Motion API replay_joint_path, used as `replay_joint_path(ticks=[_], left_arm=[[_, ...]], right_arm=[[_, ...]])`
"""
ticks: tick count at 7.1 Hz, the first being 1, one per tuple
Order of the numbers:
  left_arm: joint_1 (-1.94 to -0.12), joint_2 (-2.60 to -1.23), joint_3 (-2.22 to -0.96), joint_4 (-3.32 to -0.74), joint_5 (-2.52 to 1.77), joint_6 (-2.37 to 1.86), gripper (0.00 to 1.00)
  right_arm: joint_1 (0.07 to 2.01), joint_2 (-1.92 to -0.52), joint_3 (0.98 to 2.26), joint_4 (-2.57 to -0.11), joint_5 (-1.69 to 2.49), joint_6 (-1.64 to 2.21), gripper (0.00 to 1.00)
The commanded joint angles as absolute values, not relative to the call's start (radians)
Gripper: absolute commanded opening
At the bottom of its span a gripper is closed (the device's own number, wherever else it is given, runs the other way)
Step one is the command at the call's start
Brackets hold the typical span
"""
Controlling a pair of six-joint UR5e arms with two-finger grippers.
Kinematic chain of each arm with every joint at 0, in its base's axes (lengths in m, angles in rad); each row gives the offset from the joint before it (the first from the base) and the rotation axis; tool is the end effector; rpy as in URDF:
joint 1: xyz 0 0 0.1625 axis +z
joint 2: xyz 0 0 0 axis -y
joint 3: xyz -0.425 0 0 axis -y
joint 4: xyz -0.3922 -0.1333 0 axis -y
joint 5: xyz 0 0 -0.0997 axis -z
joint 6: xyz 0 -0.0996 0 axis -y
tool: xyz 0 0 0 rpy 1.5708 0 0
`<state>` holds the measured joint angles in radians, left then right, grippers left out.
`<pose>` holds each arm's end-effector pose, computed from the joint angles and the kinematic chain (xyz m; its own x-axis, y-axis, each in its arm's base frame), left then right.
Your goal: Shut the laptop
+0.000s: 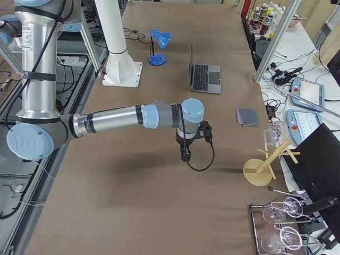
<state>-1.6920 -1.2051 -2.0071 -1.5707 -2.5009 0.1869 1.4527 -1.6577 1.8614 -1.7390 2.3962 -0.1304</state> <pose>-0.0945 -0.3339 0.5841 0.6122 0.1681 -0.7727 0.0070 0.9760 0.2178 0.0068 -0.4532 0.5705 0.6495 -0.2340 0.7235 0.2039 0.9702 0.1307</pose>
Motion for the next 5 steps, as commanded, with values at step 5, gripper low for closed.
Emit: replay_joint_path(ticks=[5], left_arm=[[-1.692,-1.210,-2.008,-1.601,-2.493,0.153,0.98]], right_arm=[[1.453,-1.666,1.865,-1.738,2.398,-0.126,1.00]])
